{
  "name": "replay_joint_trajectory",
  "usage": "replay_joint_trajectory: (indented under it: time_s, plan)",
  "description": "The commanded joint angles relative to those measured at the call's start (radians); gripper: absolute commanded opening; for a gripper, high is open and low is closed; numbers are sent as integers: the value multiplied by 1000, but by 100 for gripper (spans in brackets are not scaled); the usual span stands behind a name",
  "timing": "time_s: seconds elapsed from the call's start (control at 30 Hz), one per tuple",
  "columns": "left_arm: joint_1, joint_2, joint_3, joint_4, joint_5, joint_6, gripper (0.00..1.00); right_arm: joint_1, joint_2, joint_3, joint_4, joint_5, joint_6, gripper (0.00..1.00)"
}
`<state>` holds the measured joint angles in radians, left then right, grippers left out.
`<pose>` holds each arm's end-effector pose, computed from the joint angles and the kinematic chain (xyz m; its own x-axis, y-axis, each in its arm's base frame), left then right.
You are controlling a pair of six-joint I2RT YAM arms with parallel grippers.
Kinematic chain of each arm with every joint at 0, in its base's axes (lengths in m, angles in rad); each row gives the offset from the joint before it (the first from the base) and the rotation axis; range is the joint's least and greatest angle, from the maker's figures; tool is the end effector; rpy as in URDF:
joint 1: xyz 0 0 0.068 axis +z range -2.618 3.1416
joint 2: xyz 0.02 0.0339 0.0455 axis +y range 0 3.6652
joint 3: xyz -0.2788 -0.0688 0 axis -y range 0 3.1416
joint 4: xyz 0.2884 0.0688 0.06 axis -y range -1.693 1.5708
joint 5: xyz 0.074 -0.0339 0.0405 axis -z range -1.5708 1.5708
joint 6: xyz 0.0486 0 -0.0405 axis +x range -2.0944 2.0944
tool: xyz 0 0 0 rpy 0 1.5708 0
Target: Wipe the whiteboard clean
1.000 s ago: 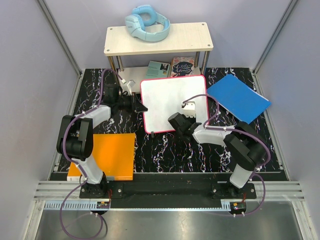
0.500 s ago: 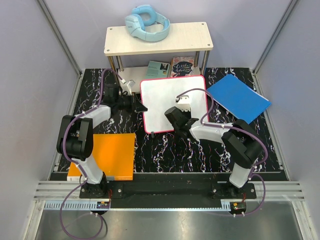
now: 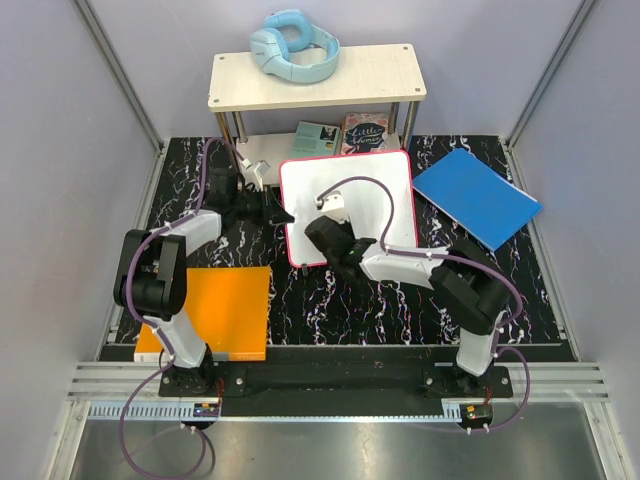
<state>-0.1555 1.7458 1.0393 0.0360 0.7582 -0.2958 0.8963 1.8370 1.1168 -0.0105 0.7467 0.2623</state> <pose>0.4023 -0.0969 0.1785 -0.7752 -0.0927 -0.6249 0.4378 0.6344 -0.6371 0.2952 0.3163 0.1642 -0.4693 -0.2821 -0.8368 -0.1405 0.9594 -0.2447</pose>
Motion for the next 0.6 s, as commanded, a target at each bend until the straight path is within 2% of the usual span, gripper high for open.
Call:
replay_joint_trajectory:
  time_s: [0.0,0.27,0.57]
  plan:
    - [-3,17,22,7,-120,92,0,39,151,75,-106,-196,9,0]
    - [-6,15,21,10,-117,87,0,66,157,118,-184,-202,-5,0]
    - [-4,12,18,13,-117,84,0,67,4,26,-233,-182,55,0]
